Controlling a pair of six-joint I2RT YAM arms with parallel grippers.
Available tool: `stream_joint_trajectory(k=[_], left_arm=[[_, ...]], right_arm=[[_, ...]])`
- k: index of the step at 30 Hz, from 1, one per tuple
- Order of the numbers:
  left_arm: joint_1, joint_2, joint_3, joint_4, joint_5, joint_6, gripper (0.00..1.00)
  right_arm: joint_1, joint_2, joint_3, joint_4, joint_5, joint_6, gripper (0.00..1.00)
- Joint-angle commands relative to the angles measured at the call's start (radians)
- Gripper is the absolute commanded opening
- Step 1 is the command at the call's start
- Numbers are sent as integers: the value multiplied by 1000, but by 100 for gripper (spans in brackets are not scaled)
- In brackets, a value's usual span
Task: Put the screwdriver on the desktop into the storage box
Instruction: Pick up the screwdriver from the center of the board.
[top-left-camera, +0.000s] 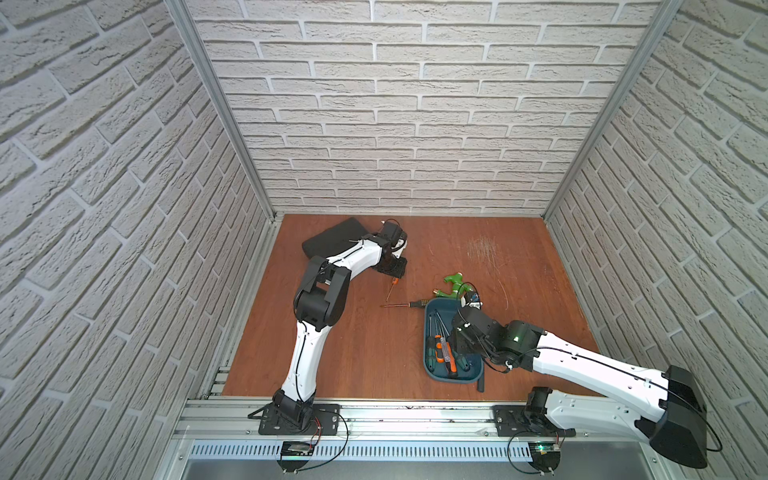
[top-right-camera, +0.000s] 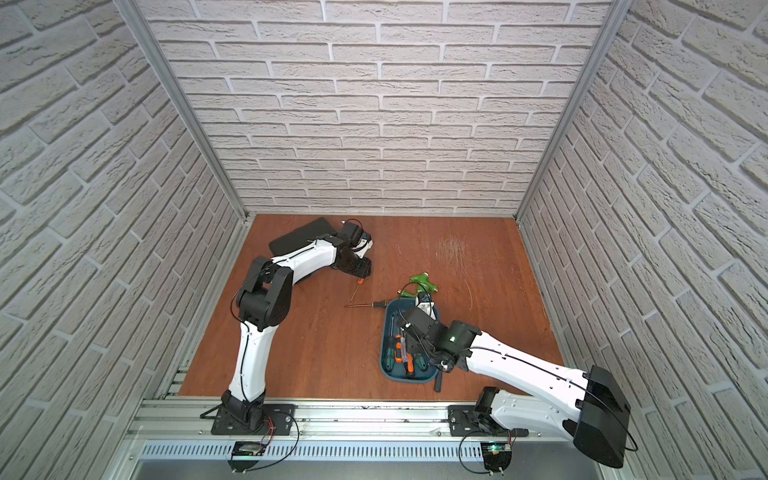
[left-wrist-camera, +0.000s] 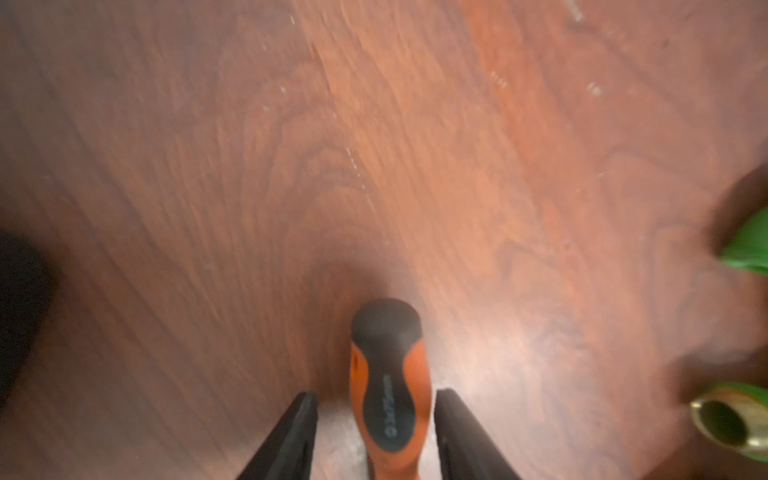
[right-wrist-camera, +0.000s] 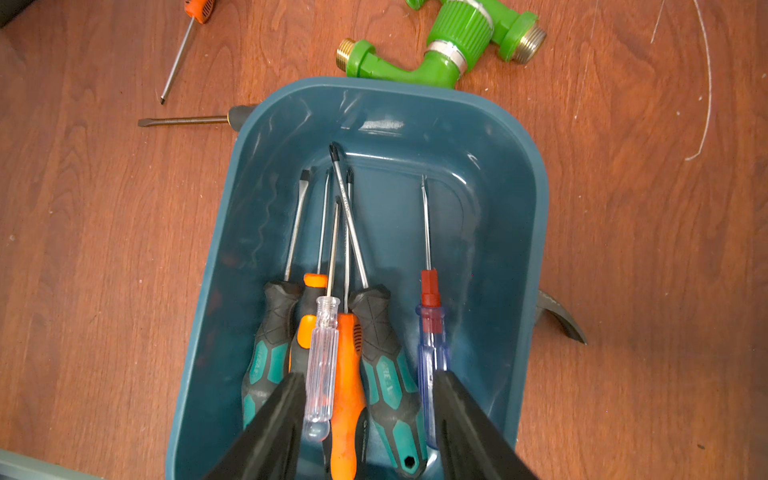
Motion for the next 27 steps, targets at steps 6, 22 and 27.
stream_joint_trajectory(k=[6, 22, 27], left_arm=[[-15, 63, 69, -60, -72, 34, 37], [-66, -274, -135, 91, -134, 260, 6], [-112, -563, -406, 135, -48, 336, 7]], right_arm=[[-28, -34, 2, 21, -18, -4, 55], [-41, -149, -19, -59, 15, 11, 55], [-46, -192, -46, -67, 24, 19, 54]])
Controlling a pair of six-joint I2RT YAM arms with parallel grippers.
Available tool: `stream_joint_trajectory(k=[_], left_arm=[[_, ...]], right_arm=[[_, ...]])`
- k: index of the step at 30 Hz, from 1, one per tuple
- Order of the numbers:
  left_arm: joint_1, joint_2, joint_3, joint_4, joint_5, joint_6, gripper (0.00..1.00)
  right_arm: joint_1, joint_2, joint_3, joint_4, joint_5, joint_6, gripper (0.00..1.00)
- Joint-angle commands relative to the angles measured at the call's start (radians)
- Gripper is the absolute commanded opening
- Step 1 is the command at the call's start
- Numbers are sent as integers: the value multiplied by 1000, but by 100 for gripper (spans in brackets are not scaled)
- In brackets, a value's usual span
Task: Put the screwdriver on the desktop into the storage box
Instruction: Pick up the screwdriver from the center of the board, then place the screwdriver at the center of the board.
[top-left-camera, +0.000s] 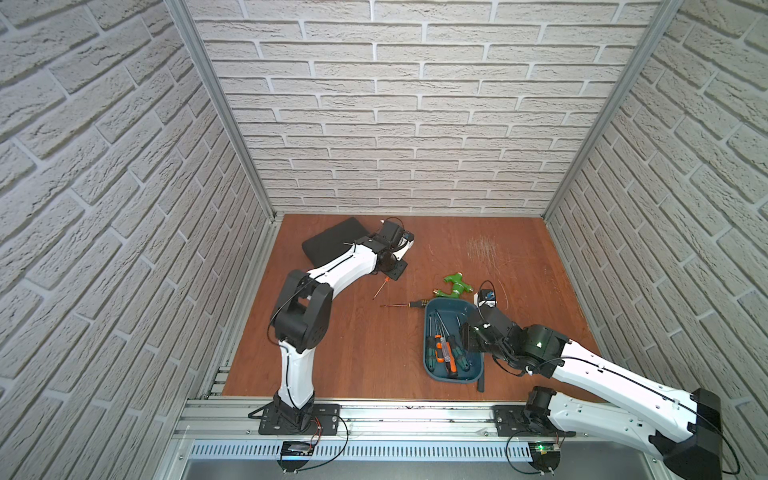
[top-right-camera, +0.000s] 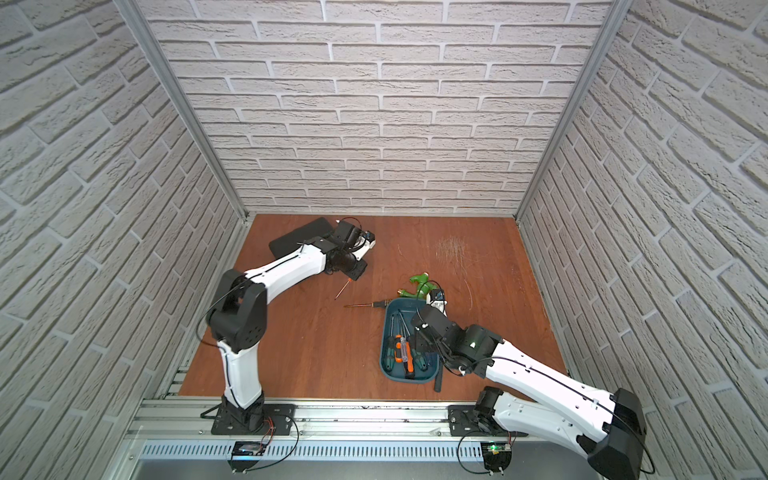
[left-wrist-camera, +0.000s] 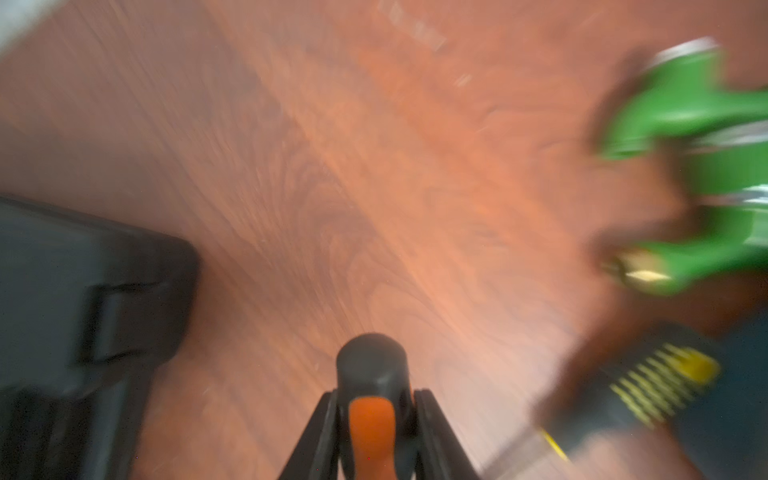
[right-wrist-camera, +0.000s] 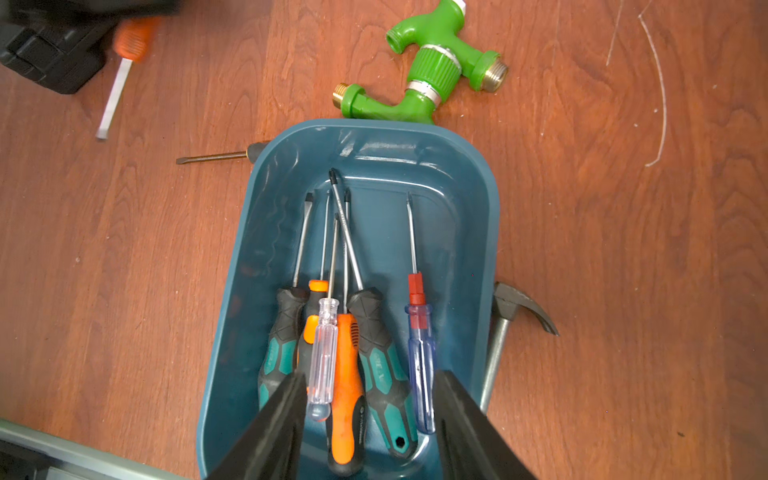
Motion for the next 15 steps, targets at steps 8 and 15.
stream_joint_trajectory(k=[8, 15], left_arm=[[-200, -397, -451, -19, 2, -9, 10], [-338, -360, -621, 54, -78, -193, 8]], right_arm=[[-14, -47, -33, -13, 4, 10, 54], [-16, -21, 10, -2, -32, -15, 54]])
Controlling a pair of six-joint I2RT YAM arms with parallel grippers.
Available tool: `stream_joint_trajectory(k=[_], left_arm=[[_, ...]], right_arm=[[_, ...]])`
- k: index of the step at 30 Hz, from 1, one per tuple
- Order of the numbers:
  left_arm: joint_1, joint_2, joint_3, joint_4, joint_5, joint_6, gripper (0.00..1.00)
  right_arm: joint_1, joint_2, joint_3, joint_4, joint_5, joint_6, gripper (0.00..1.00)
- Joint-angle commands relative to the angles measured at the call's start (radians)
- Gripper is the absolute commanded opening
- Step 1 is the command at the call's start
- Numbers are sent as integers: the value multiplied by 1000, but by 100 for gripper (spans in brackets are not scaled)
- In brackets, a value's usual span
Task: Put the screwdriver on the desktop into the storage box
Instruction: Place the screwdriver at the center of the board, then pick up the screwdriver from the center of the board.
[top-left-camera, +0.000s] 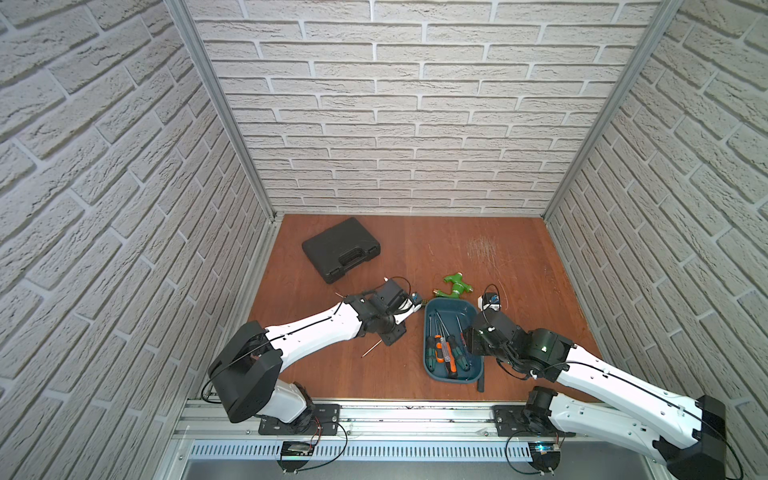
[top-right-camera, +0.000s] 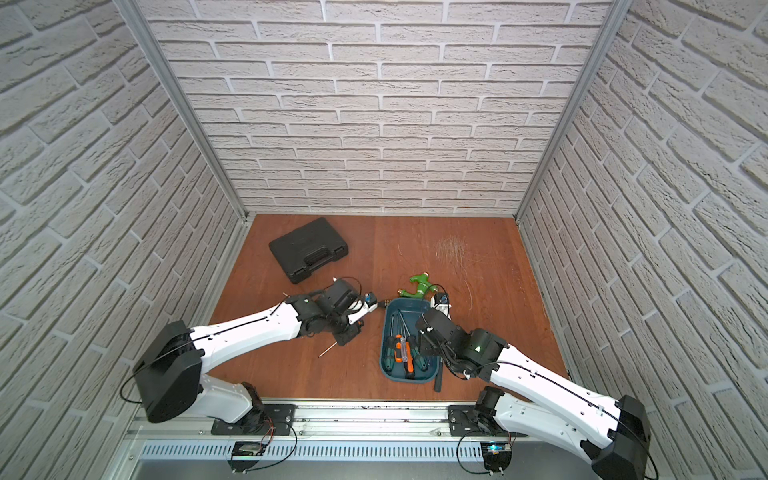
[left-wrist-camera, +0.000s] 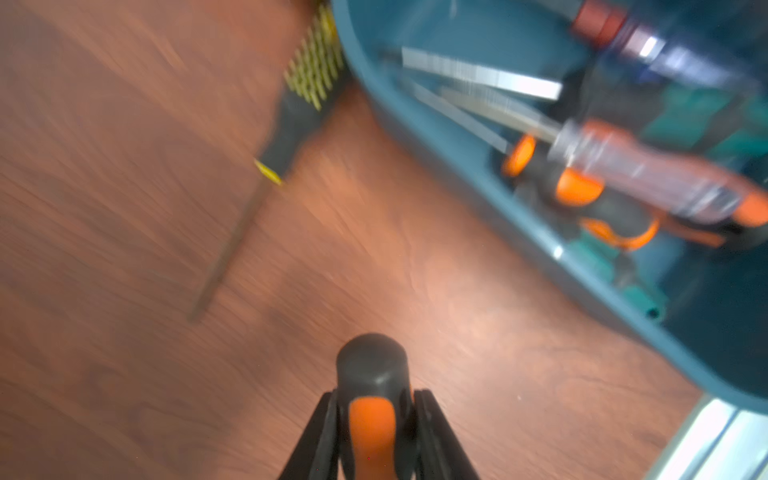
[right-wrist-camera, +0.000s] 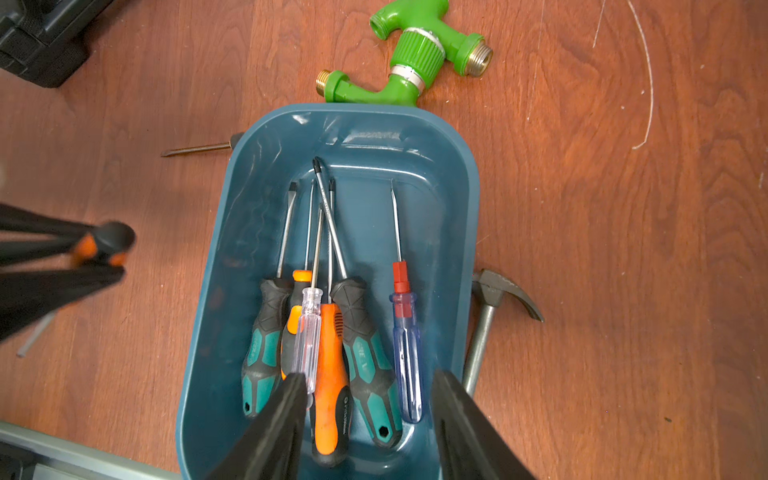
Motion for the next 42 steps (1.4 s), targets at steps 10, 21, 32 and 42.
stream_joint_trajectory(k=[10, 21, 32, 42], left_arm=[[0, 182, -35, 108, -60, -57, 19], [16, -12, -15, 87, -118, -82, 61], [232, -845, -161, 43, -489, -449, 68], [540, -1112, -231, -171, -382, -653, 75]], right_arm=[[-6, -18, 47, 10, -55, -16, 54], [-6, -18, 114, -6, -57, -136, 56], [172, 487, 618, 30, -381, -863, 59], [165, 1019, 950, -125, -523, -1496, 67]])
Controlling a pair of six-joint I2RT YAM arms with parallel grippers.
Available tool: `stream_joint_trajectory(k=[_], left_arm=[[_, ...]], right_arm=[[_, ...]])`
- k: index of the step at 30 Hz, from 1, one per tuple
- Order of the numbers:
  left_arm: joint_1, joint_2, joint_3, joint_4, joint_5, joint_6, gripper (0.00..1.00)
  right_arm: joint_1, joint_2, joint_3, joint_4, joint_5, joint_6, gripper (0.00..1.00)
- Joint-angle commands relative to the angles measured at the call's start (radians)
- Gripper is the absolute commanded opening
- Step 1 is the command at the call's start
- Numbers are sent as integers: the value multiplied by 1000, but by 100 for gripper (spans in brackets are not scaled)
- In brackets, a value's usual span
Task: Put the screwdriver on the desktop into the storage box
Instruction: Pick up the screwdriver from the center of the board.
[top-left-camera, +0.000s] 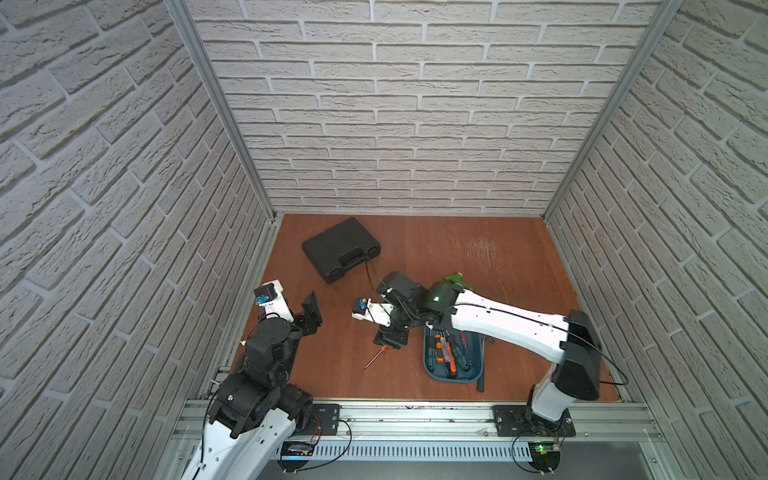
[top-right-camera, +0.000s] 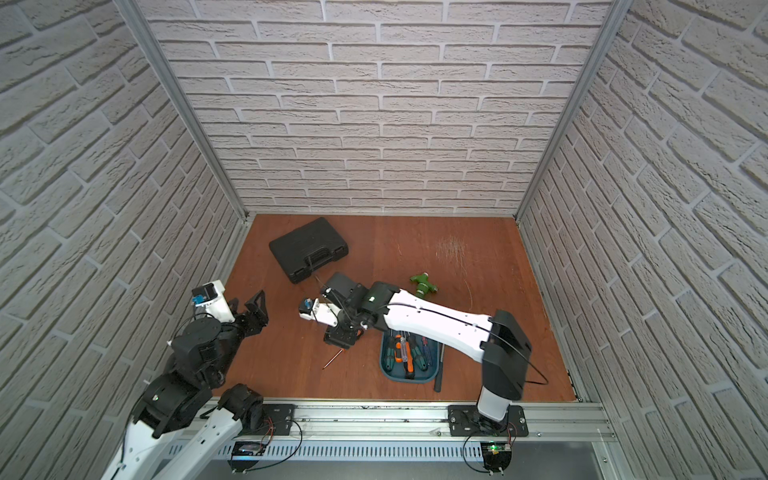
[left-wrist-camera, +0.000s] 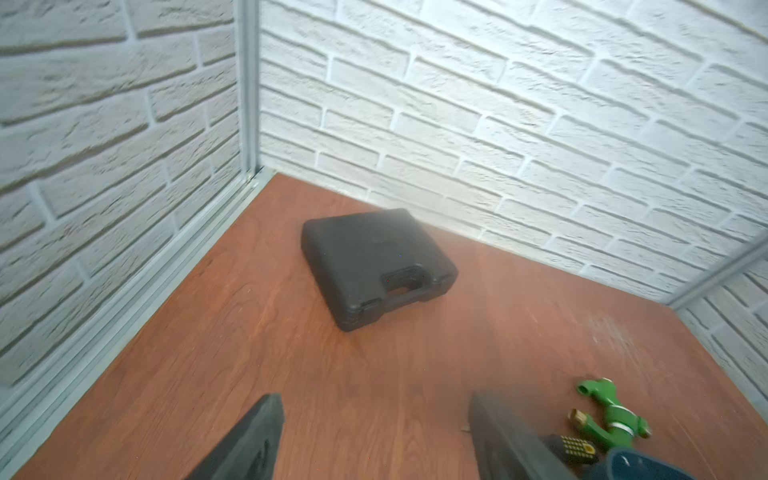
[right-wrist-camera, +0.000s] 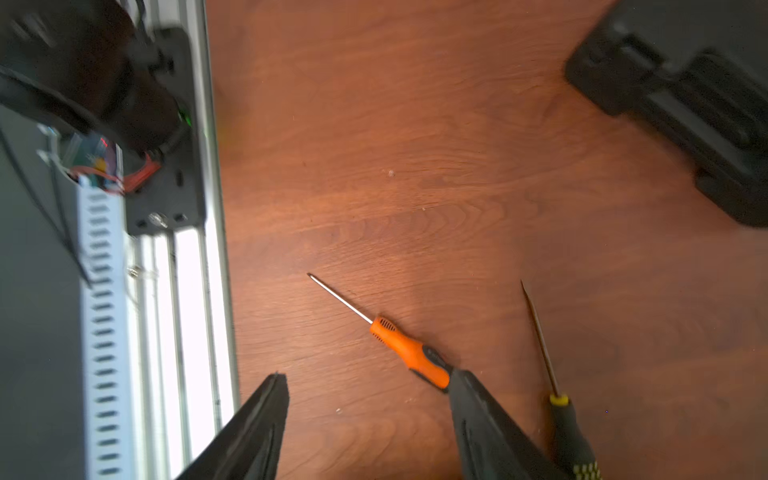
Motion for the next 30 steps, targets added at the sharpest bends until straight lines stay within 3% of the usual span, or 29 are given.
stream_joint_trajectory(k=[1, 5, 12, 23, 30], left_arm=[[85, 16, -13, -70, 97, -78, 75], [176, 25, -24, -64, 169, -76, 74], [347, 66, -41, -42, 325, -93, 72], [365, 89, -63, -20, 327, -98, 70], [371, 89, -64, -19, 335, -106, 69]], right_arm=[[-10, 151, 161, -177, -18, -324, 67], [-27, 265, 227, -254, 66, -448, 65], [-62, 392, 320, -359, 23, -513, 64], [-60, 442, 291, -357, -14, -516, 61], [-36, 440, 216, -285, 93, -535, 52]])
